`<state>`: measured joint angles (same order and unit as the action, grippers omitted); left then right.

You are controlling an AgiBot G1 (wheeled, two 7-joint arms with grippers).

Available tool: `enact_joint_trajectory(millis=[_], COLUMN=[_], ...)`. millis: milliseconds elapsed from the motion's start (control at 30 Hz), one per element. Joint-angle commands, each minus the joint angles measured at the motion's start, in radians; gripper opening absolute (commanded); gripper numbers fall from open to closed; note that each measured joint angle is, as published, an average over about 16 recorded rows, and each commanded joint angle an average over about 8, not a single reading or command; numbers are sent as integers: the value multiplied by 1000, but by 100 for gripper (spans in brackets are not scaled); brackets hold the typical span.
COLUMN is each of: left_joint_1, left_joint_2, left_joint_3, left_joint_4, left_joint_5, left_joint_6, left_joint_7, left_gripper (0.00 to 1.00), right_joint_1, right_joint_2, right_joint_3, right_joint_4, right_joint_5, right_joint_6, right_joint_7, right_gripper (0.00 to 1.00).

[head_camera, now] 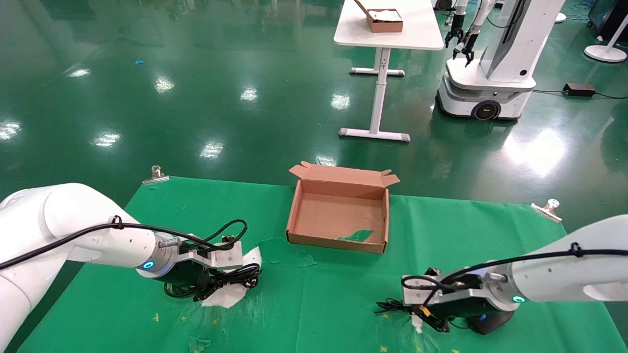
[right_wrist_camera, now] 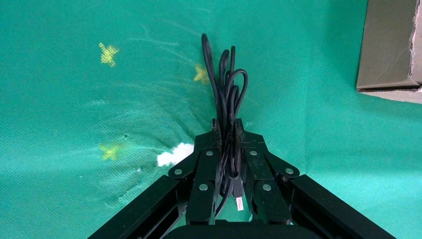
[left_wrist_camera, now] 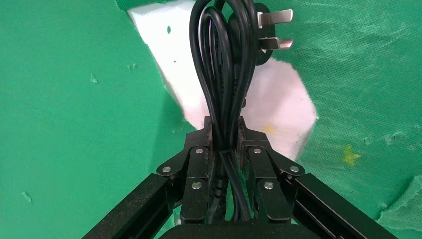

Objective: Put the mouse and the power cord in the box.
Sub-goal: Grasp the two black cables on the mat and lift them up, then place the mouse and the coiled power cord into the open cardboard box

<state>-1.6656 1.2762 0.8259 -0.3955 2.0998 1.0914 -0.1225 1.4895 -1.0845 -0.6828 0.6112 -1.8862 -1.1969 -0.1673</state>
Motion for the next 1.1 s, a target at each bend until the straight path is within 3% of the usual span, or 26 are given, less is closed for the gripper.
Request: enact_joint_trajectory(millis=[33, 267, 500, 767, 800, 1033, 1067, 1100], left_joint_1=[1, -67, -96, -47, -43, -48, -51, -54], left_joint_2=[0, 1, 73, 100, 100, 97, 97, 97], left_joint_3=[1, -55, -96, 18, 41, 183, 198, 213], left_joint_4=[0, -36, -65, -200, -213, -243, -241, -240], left_joint_5=[2, -87, -191, -364, -382, -477, -490, -502], left_joint_6=[0, 26, -73, -221, -233, -302, -310, -317], left_joint_7=[1, 32, 140, 292, 305, 345, 345, 344], left_gripper=[0, 0, 0, 0, 4, 92, 100, 100], right_joint_1=[-2, 62, 159, 255, 265, 313, 317, 320], right_joint_2=[-1, 46, 77, 100, 103, 114, 114, 115], right_joint_3=[-1, 50, 98, 115, 115, 121, 123, 124], right_joint_4=[1, -7, -79, -206, -221, -301, -308, -315], right_joint_5=[-1, 54, 82, 77, 76, 79, 81, 84], right_joint_6=[0, 10, 80, 126, 130, 132, 129, 127], right_joint_7=[1, -30, -84, -151, -158, -211, -219, -227], right_gripper=[0, 0, 0, 0, 0, 0, 0, 0])
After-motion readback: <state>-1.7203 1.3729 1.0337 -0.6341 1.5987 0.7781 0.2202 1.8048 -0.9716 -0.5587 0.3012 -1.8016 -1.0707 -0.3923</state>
